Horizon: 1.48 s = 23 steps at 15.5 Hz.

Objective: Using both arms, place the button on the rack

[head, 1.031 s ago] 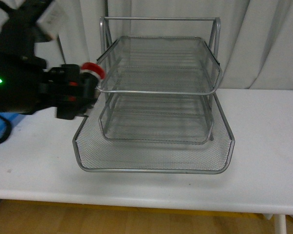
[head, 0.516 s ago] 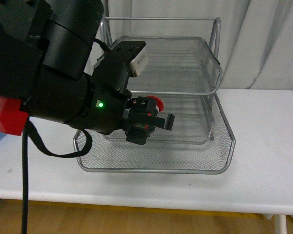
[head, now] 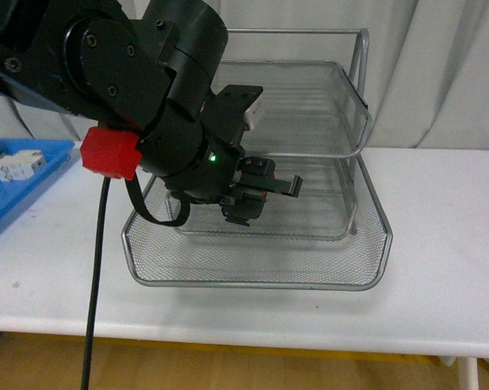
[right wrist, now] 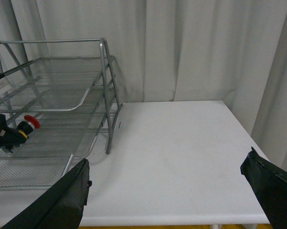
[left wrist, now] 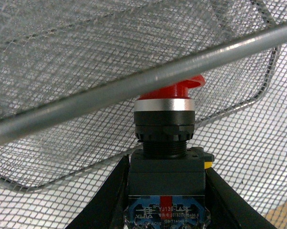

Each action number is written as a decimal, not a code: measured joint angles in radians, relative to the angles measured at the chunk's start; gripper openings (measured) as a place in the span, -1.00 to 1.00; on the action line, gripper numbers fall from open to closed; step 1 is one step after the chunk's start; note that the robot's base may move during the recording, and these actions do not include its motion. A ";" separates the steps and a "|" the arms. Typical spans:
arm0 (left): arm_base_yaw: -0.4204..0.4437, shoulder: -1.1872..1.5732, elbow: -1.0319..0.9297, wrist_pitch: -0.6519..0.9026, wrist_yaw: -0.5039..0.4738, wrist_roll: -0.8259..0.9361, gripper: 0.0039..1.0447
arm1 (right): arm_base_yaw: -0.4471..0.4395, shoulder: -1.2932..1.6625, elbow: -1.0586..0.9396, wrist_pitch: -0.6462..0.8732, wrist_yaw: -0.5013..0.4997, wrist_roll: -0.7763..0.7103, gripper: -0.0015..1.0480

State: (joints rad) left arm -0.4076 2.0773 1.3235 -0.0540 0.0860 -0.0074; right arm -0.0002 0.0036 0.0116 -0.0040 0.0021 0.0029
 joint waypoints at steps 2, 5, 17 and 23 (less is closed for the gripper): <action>0.005 0.032 0.043 -0.020 0.009 -0.026 -0.15 | 0.000 0.000 0.000 0.000 0.000 0.000 0.87; 0.003 0.028 0.037 0.012 0.034 -0.052 0.51 | 0.000 0.000 0.000 0.000 0.000 0.000 0.87; 0.088 -0.737 -0.726 0.663 -0.211 0.012 0.56 | 0.000 0.000 0.000 0.001 -0.002 0.000 0.87; 0.386 -1.321 -1.099 0.552 -0.113 0.011 -0.56 | 0.000 0.000 0.000 0.000 -0.002 0.000 0.87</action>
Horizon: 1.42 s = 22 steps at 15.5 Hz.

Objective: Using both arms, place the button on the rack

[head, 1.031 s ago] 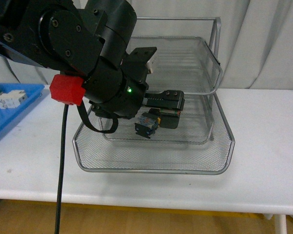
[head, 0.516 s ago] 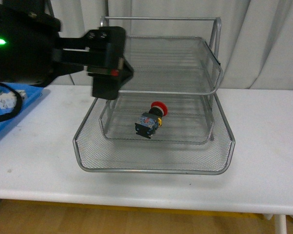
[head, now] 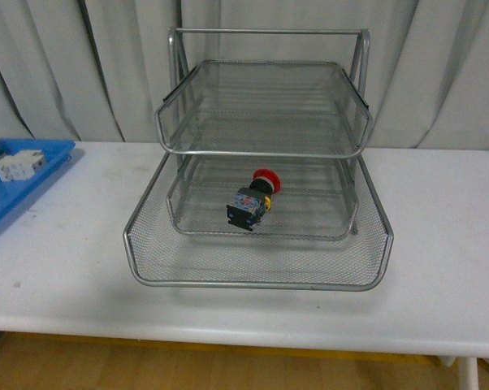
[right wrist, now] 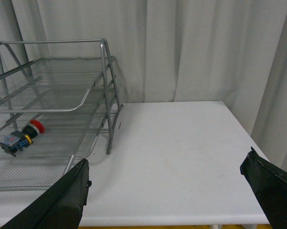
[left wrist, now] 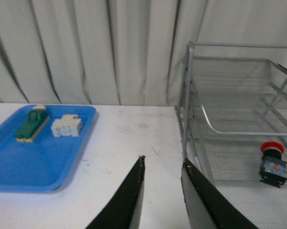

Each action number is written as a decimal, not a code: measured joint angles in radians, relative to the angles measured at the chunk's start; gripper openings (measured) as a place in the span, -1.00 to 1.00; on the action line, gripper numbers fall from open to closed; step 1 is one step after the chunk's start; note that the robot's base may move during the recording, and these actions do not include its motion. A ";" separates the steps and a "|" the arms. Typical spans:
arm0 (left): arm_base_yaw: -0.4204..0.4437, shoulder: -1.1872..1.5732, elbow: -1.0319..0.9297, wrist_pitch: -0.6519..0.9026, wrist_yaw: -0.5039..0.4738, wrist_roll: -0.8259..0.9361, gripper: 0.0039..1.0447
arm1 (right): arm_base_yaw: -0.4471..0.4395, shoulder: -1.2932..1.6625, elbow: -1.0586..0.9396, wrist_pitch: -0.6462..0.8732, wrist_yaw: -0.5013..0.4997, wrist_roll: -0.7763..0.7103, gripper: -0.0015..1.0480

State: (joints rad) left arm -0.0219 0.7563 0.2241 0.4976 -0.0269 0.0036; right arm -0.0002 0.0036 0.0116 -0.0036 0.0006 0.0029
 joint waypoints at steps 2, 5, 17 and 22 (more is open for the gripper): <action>0.023 -0.101 -0.051 -0.002 0.026 0.000 -0.97 | 0.000 0.000 0.000 0.000 0.000 0.000 0.87; 0.021 -0.164 -0.110 -0.036 0.027 -0.002 -0.97 | 0.000 0.000 0.000 0.000 0.000 0.000 0.87; 0.021 -0.419 -0.215 -0.175 0.027 -0.002 -0.97 | 0.000 0.000 0.000 0.000 0.000 0.000 0.87; 0.021 -0.534 -0.215 -0.275 0.027 -0.002 -0.97 | 0.000 0.000 0.000 0.000 0.000 0.000 0.87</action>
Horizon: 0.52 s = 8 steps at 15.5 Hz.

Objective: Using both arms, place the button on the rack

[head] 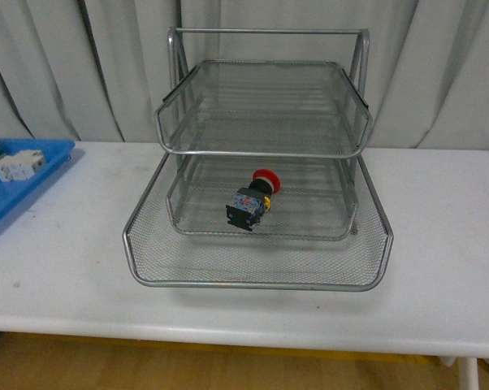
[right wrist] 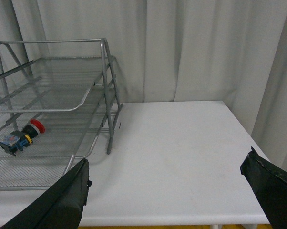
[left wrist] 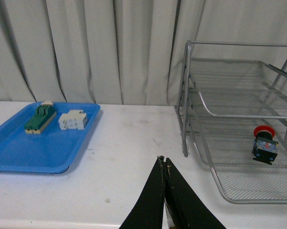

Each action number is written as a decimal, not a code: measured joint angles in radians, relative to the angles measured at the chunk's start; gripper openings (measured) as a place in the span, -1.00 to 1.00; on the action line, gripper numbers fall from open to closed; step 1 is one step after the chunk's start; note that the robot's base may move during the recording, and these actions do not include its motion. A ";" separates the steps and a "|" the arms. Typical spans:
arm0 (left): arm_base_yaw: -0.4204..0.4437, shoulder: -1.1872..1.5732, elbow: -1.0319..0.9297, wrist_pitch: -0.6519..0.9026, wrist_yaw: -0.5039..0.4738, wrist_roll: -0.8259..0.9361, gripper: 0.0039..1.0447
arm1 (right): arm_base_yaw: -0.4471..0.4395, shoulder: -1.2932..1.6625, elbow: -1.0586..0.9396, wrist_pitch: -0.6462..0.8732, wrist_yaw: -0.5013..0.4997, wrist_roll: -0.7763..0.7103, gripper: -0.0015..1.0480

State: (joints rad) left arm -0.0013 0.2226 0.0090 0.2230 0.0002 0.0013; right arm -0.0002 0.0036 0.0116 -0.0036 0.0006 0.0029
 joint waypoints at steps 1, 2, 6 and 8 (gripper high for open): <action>0.000 -0.019 0.000 -0.019 0.000 0.000 -0.97 | 0.000 0.000 0.000 0.000 0.000 0.000 0.87; 0.000 -0.034 0.000 -0.033 0.000 0.000 -0.97 | 0.000 0.000 0.000 0.000 0.000 0.000 0.87; 0.000 -0.214 0.008 -0.212 -0.002 0.000 -0.97 | 0.000 0.000 0.000 0.000 0.000 0.000 0.87; 0.000 -0.214 0.000 -0.231 0.000 0.000 -0.97 | 0.000 0.000 0.000 0.000 0.000 0.000 0.87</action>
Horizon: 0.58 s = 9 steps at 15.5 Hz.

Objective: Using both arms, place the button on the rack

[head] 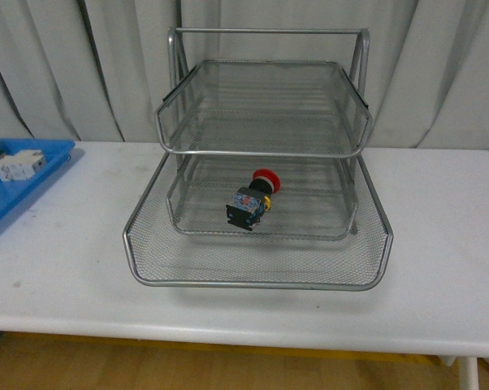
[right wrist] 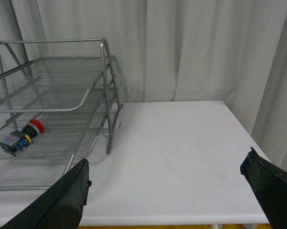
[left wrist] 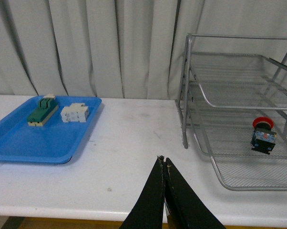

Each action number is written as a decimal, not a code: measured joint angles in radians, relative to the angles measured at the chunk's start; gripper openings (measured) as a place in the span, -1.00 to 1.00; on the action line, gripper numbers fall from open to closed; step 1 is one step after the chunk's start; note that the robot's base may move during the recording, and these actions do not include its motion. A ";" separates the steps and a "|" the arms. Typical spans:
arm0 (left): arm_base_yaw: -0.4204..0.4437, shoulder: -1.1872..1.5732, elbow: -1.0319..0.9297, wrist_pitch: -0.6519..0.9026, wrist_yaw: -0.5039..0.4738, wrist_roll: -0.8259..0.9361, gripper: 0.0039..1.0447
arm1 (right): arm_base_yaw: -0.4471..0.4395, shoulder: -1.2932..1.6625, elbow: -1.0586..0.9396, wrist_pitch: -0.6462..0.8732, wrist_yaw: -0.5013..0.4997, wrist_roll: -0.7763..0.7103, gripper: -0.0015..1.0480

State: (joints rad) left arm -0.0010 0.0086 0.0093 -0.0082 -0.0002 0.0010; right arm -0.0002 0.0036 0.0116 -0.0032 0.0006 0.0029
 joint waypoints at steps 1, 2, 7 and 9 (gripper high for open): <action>0.000 0.000 0.000 0.006 0.000 0.000 -0.97 | 0.000 0.000 0.000 0.000 0.000 0.000 0.87; 0.000 0.000 0.000 0.004 0.000 -0.001 -0.91 | 0.000 0.000 0.000 0.000 0.000 0.000 0.87; 0.000 0.000 0.000 0.005 0.003 -0.001 0.24 | -0.096 0.206 -0.002 0.413 -0.229 -0.026 0.87; 0.000 0.000 0.000 0.005 -0.001 -0.001 0.72 | -0.023 0.774 0.066 0.856 -0.291 -0.006 0.87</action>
State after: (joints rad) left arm -0.0013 0.0086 0.0093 -0.0032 -0.0010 0.0002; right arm -0.0235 0.7776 0.0772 0.8528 -0.2905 -0.0036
